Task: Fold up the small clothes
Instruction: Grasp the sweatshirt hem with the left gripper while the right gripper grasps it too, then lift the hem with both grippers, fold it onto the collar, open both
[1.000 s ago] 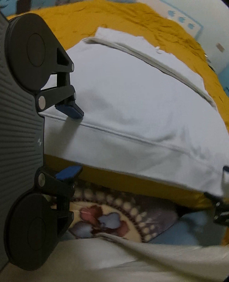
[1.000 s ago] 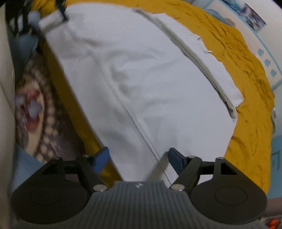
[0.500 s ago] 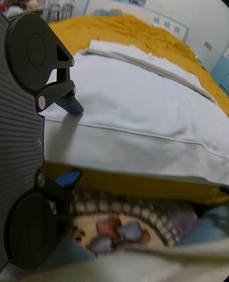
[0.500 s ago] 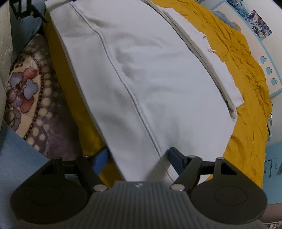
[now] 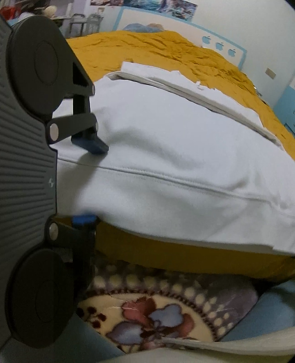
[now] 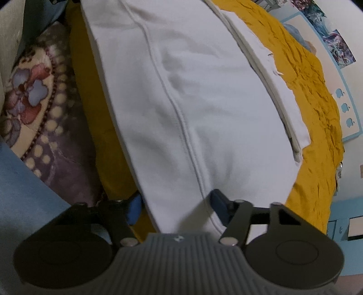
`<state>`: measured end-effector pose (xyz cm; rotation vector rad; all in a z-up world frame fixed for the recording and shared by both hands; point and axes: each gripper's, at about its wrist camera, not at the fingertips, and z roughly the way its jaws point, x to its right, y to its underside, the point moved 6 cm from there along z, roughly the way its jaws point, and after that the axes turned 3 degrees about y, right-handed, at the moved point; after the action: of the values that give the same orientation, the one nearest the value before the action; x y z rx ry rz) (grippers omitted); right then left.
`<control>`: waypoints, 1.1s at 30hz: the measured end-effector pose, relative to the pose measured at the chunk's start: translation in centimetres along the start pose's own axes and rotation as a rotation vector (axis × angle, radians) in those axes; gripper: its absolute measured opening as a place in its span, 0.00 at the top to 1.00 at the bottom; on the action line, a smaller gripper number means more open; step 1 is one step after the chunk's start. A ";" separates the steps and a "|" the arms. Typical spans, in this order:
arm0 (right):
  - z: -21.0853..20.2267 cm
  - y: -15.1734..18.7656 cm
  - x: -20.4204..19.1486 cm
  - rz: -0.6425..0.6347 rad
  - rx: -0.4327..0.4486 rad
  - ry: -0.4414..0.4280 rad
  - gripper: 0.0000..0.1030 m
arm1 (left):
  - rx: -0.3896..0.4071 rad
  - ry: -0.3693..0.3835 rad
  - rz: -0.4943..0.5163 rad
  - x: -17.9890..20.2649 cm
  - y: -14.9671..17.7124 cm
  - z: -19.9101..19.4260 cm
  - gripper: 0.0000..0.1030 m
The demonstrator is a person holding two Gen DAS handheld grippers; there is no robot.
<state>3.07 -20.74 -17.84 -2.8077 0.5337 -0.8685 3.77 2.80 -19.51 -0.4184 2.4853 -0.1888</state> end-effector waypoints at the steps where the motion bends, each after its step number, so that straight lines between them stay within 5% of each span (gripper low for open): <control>1: -0.3 0.0 0.2 0.010 0.001 -0.002 0.52 | 0.000 0.005 -0.006 -0.1 0.0 -0.3 0.58; 4: -1.3 -0.1 0.9 0.047 0.010 -0.007 0.71 | 0.008 0.004 -0.039 -0.5 -0.3 -1.8 0.77; 6: -2.2 -0.3 1.3 0.079 0.020 -0.026 0.96 | 0.022 -0.013 -0.076 -1.3 -0.4 -2.6 0.86; 16: -5.3 -1.8 4.3 0.156 0.094 0.128 1.00 | 0.098 -0.127 -0.242 -6.1 -2.4 -5.1 0.92; 33: -7.0 -5.7 15.2 0.444 0.201 0.364 1.00 | 0.222 -0.342 -0.561 -17.1 -6.0 -6.1 0.92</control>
<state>12.38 -21.47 -2.84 -2.2263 1.0073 -1.2457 14.82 3.14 -3.95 -0.9569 1.9371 -0.5607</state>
